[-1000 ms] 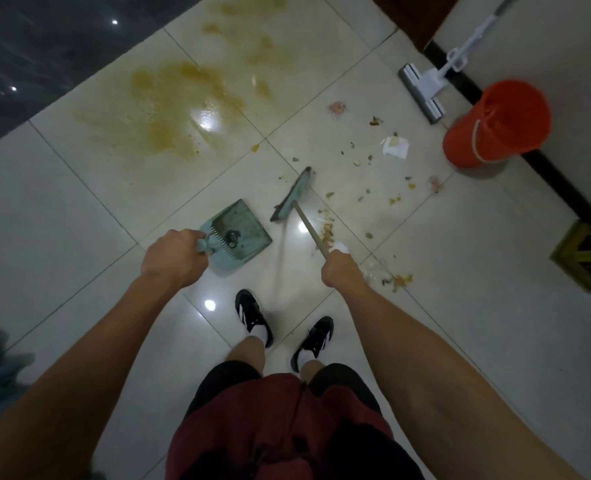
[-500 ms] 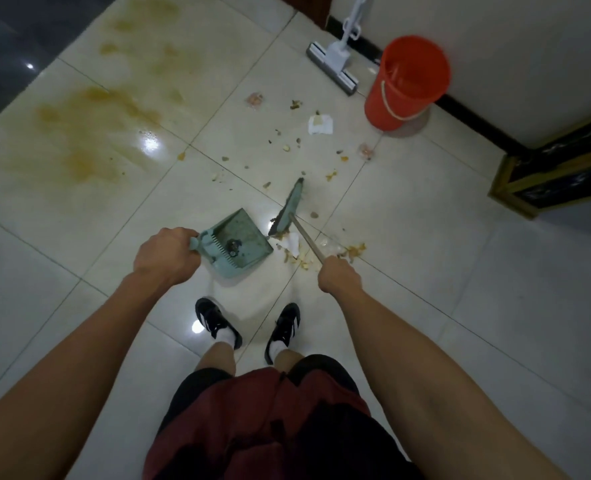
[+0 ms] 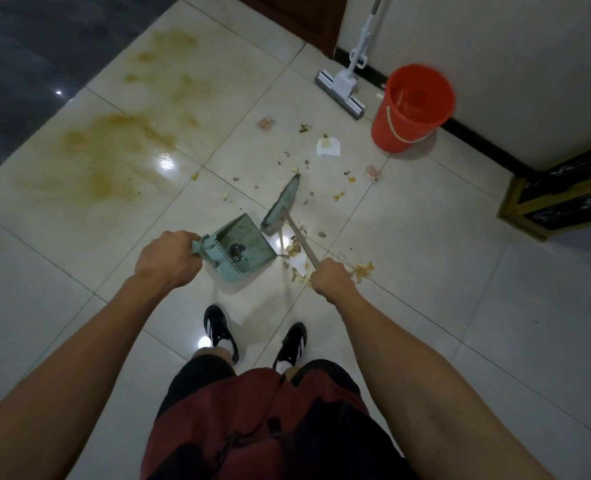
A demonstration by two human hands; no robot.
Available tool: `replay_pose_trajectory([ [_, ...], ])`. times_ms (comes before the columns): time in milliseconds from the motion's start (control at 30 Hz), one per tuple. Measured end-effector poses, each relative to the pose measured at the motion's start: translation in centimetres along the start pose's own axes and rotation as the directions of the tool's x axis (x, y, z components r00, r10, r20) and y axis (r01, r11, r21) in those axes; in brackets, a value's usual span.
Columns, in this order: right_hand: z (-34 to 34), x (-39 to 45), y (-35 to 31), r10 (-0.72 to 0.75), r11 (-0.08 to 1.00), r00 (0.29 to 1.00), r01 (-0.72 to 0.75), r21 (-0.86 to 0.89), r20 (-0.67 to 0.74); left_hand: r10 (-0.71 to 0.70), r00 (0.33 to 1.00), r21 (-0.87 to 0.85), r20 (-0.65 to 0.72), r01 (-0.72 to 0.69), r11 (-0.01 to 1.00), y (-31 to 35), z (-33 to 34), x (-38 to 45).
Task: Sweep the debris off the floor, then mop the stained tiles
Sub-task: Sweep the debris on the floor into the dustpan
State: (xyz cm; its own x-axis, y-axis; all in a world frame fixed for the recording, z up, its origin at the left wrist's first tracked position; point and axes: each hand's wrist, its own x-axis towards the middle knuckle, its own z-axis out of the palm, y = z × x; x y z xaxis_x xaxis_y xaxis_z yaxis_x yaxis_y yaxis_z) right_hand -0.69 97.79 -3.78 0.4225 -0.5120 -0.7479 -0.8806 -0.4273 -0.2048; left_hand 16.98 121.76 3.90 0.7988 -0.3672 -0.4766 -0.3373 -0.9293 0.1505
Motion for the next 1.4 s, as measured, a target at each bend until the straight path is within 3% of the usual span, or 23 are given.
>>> replay_pose_trajectory([
  [200, 1.2, 2.4, -9.3, -0.038, 0.997, 0.999, 0.035, 0.073, 0.036, -0.07, 0.997, -0.038, -0.028, 0.069, 0.997, -6.6, -2.8, 3.3],
  [533, 2.5, 9.0, -28.3, -0.056, 0.995, 0.996, 0.051, 0.082, 0.064, -0.04, 0.996, -0.06, 0.082, 0.045, 0.997, -18.0, -8.3, 14.6],
  [733, 3.0, 11.3, -34.7, -0.068, 0.995, 0.994, 0.061, 0.074, 0.091, -0.002, 0.995, -0.052, 0.101, 0.007, 0.999, -21.3, -10.9, 19.4],
  [1067, 4.7, 13.9, -39.4, -0.078, 0.994, 0.986, 0.066, 0.083, 0.146, 0.0, 0.996, -0.057, 0.092, 0.005, 0.998, -22.3, -10.9, 19.8],
  [1400, 2.8, 11.5, -31.6, 0.007, 0.995, 0.989, -0.021, 0.099, 0.146, 0.021, 0.999, 0.002, 0.04, -0.021, 1.0, -18.1, -10.0, 17.7],
])
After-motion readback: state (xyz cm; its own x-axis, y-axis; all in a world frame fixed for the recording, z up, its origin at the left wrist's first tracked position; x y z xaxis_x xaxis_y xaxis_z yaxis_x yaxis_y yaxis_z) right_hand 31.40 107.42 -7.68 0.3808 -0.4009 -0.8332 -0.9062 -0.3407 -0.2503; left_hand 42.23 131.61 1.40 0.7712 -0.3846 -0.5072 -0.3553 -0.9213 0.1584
